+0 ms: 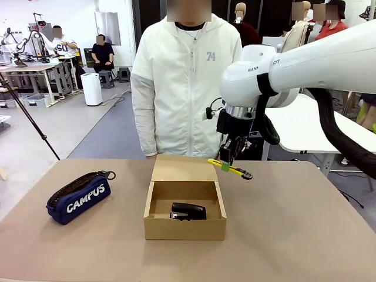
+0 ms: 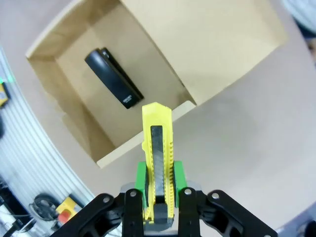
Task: Pack the items into the box.
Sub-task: Pick up the item indicated by the person and place it inside the Mailer Box.
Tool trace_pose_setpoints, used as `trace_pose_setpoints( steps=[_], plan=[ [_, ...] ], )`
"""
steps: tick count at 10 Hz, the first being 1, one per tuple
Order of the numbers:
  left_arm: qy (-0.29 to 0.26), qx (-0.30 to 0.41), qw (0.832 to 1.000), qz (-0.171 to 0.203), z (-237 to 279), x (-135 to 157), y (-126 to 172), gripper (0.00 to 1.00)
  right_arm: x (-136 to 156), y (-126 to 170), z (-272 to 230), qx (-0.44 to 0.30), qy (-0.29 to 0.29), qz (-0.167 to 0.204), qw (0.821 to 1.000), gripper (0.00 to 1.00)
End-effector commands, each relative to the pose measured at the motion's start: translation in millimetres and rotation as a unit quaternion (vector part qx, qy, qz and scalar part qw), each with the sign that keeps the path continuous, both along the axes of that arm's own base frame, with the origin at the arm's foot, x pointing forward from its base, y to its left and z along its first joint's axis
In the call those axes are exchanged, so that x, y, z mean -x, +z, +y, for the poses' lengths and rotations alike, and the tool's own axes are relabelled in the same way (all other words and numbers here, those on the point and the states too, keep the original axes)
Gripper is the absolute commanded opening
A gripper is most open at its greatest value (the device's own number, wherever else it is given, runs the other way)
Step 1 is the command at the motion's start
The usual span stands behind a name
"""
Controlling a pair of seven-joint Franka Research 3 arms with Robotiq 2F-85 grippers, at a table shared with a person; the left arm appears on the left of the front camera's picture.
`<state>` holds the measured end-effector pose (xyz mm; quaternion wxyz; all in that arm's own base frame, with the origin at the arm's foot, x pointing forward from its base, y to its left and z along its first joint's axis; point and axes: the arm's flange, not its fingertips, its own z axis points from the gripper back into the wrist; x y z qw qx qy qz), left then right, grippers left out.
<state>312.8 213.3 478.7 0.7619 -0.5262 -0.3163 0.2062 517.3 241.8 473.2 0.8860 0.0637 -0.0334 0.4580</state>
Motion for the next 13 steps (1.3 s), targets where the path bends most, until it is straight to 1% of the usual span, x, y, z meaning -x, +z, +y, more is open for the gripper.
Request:
trace_pose_setpoints(
  steps=[1,2,3,4,5,6,7,8,9,10,11,12,13],
  plan=[
    [0.0,0.006,1.0,-0.01,-0.4,0.1,1.7,1.0,-2.5,4.6,-0.2,0.005,-0.066,-0.015,0.998,0.0],
    [0.0,0.006,1.0,-0.01,-0.4,0.1,1.7,1.0,-2.5,4.6,-0.2,0.005,-0.066,-0.015,0.998,0.0],
    [0.0,0.006,1.0,-0.01,-0.4,0.1,1.7,1.0,-1.1,0.8,-1.1,0.0,-0.018,-0.001,1.0,0.0],
    [0.0,0.006,1.0,-0.01,-0.4,0.1,1.7,1.0,2.4,1.2,20.0,0.003,0.044,-0.028,0.999,0.0],
    [0.0,0.006,1.0,-0.01,-0.4,0.1,1.7,1.0,6.8,2.9,53.0,-0.003,0.099,-0.053,0.994,0.0],
    [0.0,0.006,1.0,-0.01,-0.4,0.1,1.7,1.0,13.0,-1.1,81.7,-0.006,0.151,-0.061,0.987,0.0],
    [0.0,0.006,1.0,-0.01,-0.4,0.1,1.7,1.0,19.3,-11.5,106.9,0.003,0.193,-0.066,0.979,0.0],
    [0.0,0.006,1.0,-0.01,-0.4,0.1,1.7,1.0,24.9,-24.0,125.2,0.019,0.234,-0.074,0.969,0.0],
    [0.0,0.006,1.0,-0.01,-0.4,0.1,1.7,1.0,27.0,-39.8,140.2,0.033,0.281,-0.085,0.955,0.0],
    [0.0,0.006,1.0,-0.01,-0.4,0.1,1.7,1.0,24.9,-55.9,148.2,0.047,0.3,-0.094,0.948,0.0],
    [0.0,0.006,1.0,-0.01,-0.4,0.1,1.7,1.0,22.9,-71.6,152.7,0.044,0.314,-0.097,0.943,0.0],
    [0.0,0.006,1.0,-0.01,-0.4,0.1,1.7,1.0,17.6,-88.8,153.2,0.058,0.317,-0.095,0.942,0.0],
    [0.0,0.006,1.0,-0.01,-0.4,0.1,1.7,1.0,12.3,-105.6,152.4,0.055,0.315,-0.076,0.944,0.0]
  ],
)
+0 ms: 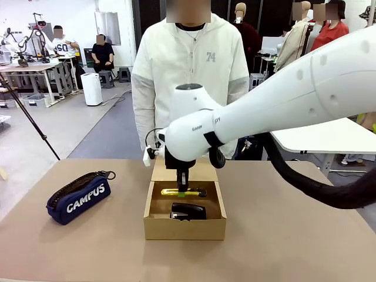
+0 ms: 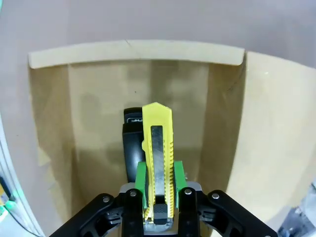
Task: Pack the items into the box.
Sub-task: Pick up the item indicated by the person and place it inside the Mailer Box.
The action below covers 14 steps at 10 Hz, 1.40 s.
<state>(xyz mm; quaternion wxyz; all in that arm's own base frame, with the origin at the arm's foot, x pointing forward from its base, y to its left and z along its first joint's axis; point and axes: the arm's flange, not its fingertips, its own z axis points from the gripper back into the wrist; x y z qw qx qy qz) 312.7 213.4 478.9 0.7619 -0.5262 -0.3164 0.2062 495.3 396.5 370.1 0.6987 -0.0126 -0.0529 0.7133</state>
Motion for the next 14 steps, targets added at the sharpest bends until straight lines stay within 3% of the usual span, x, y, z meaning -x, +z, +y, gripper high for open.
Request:
trace_pose_setpoints(
  steps=[1,4,5,6,7,12,14],
  plan=[
    [0.0,0.006,1.0,-0.009,-0.5,0.0,1.6,1.0,-10.6,-9.7,-1.6,-0.009,0.011,0.005,1.0,0.0],
    [0.0,0.006,1.0,-0.009,-0.5,0.0,1.6,1.0,-12.1,-15.7,-0.4,-0.019,0.008,0.009,1.0,0.0],
    [0.0,0.006,1.0,-0.009,-0.5,0.0,1.6,1.0,-13.1,-14.3,-0.6,-0.023,0.006,0.014,1.0,0.21],
    [0.0,0.006,1.0,-0.009,-0.5,0.0,1.6,1.0,-13.3,-14.3,-0.9,-0.022,0.004,0.017,1.0,0.75],
    [0.0,0.006,1.0,-0.009,-0.5,0.0,1.6,1.0,-13.3,-13.7,-1.5,-0.023,0.004,0.019,1.0,1.0],
    [0.0,0.006,1.0,-0.009,-0.5,0.0,1.6,1.0,-11.5,3.5,-9.6,-0.016,-0.004,0.015,1.0,1.0],
    [0.0,0.006,1.0,-0.009,-0.5,0.0,1.6,1.0,-7.2,42.9,-24.5,-0.011,-0.024,0.019,0.999,1.0]
  ],
)
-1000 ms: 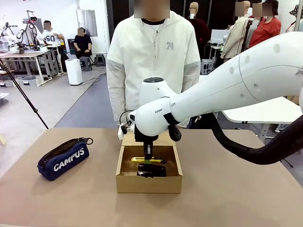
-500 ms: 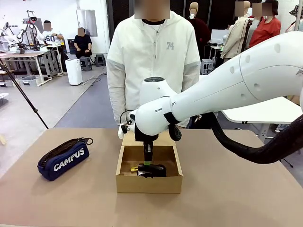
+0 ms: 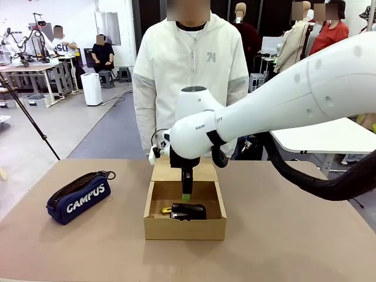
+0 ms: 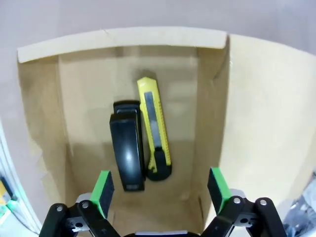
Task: Pack the items into the box.
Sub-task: Pick up the item indicated by the person and place it inside the Mailer Box.
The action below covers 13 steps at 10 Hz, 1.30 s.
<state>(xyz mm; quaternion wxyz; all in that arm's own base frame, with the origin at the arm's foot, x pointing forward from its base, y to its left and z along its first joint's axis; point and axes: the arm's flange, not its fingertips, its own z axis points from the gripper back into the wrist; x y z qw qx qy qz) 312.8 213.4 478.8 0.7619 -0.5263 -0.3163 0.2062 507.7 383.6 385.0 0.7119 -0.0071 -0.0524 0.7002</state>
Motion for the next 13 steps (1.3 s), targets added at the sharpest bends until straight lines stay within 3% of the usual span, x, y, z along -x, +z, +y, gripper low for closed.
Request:
trace_pose_setpoints(
  steps=[1,3,5,6,8,9,10,12,13],
  plan=[
    [0.0,0.006,1.0,-0.009,-0.4,0.1,1.6,1.0,12.5,61.6,-26.8,-0.023,-0.013,0.037,0.999,1.0],
    [0.0,0.006,1.0,-0.009,-0.4,0.1,1.6,1.0,34.3,129.9,-87.1,-0.045,-0.075,0.093,0.992,1.0],
    [0.0,0.006,1.0,-0.009,-0.4,0.1,1.6,1.0,64.8,172.6,-201.6,-0.137,-0.203,0.155,0.957,1.0],
    [0.0,0.006,1.0,-0.009,-0.4,0.1,1.6,1.0,85.1,183.9,-257.7,-0.21,-0.26,0.168,0.927,1.0],
    [0.0,0.006,1.0,-0.009,-0.4,0.1,1.6,1.0,128.6,190.4,-359.3,-0.363,-0.357,0.177,0.843,1.0],
    [0.0,0.006,1.0,-0.009,-0.4,0.1,1.6,1.0,150.9,182.2,-404.9,-0.413,-0.419,0.176,0.789,1.0],
    [0.0,0.006,1.0,-0.009,-0.4,0.1,1.6,1.0,168.3,168.3,-433.6,-0.471,-0.432,0.175,0.749,1.0],
    [0.0,0.006,1.0,-0.009,-0.4,0.1,1.6,1.0,190.4,121.7,-473.7,-0.557,-0.456,0.172,0.673,1.0],
    [0.0,0.006,1.0,-0.009,-0.4,0.1,1.6,1.0,195.1,107.3,-483.3,-0.573,-0.47,0.173,0.649,1.0]
  ],
)
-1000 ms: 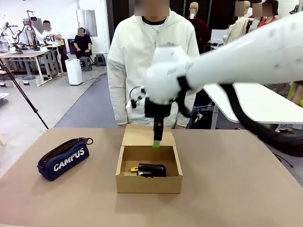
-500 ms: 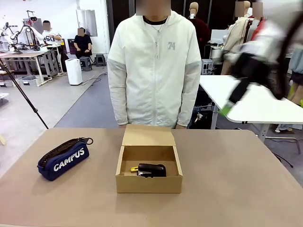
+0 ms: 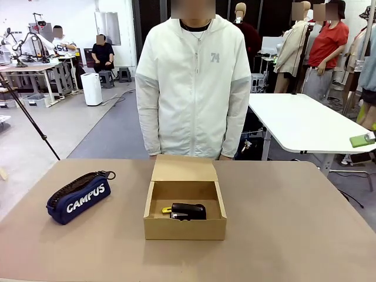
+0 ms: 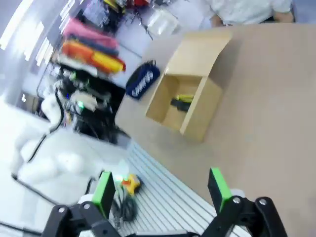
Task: Pack the items into the box.
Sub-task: Pick up the item indicated by the person and place it inside the Mailer Box.
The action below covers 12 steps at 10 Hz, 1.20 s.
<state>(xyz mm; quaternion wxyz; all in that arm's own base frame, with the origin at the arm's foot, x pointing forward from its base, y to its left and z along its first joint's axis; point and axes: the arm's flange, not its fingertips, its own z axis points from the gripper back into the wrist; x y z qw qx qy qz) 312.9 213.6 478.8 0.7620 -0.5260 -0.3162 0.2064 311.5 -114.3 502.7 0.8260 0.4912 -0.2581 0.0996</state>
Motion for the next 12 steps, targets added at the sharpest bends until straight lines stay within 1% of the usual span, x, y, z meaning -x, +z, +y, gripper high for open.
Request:
trace_pose_setpoints(
  steps=[1,2,12],
  plan=[
    [0.0,0.006,1.0,-0.01,-0.7,0.2,1.7,1.0,4.0,-31.5,-1.7,-0.043,-0.073,-0.004,0.996,1.0],
    [0.0,0.006,1.0,-0.01,-0.7,0.2,1.7,1.0,0.0,0.0,0.0,0.0,0.0,0.0,1.0,1.0],
    [0.0,0.006,1.0,-0.01,-0.7,0.2,1.7,1.0,0.0,0.0,0.0,0.0,0.0,0.0,1.0,1.0]
  ],
)
